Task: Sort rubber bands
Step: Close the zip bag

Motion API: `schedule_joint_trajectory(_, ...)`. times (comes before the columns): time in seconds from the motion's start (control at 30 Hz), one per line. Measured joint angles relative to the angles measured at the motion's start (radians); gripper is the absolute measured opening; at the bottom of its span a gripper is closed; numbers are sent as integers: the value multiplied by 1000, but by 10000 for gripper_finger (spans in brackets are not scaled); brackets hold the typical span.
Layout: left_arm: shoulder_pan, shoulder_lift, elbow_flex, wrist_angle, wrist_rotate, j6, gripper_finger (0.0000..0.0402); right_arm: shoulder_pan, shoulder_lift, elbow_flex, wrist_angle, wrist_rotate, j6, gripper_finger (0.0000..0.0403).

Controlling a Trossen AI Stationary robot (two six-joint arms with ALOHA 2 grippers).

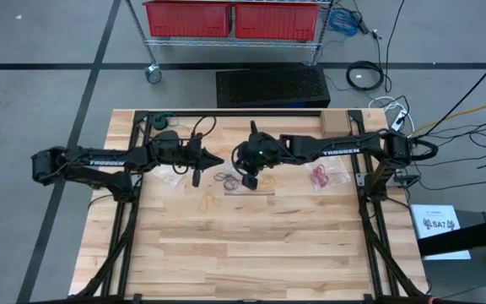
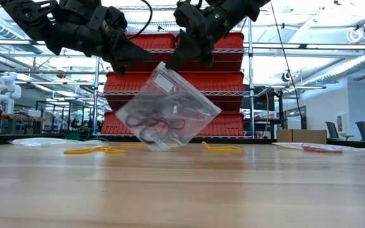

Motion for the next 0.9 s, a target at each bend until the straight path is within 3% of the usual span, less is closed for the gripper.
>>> schedule_joint_trajectory(0.2, -1, 0, 0, -20, 1, -32, 19, 0, -7, 0, 19, 0, -6, 4)
schedule_joint_trajectory(0.6, -8, 43, 0, 58, 6, -165, 143, 21, -16, 13, 21, -1, -19, 4)
schedule_joint_trajectory(0.9, -41, 112, 32, 64, 6, -166, 156, 20, -16, 13, 23, 0, -19, 4)
